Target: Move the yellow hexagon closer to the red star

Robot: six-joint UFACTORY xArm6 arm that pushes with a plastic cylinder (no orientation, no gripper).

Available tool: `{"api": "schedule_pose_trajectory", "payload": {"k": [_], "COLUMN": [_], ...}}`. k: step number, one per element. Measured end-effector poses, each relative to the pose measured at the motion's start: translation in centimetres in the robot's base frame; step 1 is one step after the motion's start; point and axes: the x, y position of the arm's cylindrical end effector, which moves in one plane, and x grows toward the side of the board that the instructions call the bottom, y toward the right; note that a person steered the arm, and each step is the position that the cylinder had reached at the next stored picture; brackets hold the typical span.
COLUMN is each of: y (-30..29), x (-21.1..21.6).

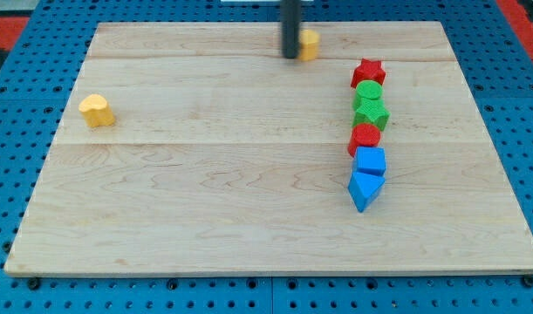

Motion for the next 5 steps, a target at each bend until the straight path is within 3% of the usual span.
{"api": "schedule_pose_trajectory", "payload": {"k": [1,2,3,5], "y": [2.2,-4.0,-2.1,5.8], "x": [-0.6,-2.7,-6.3,-4.9]}}
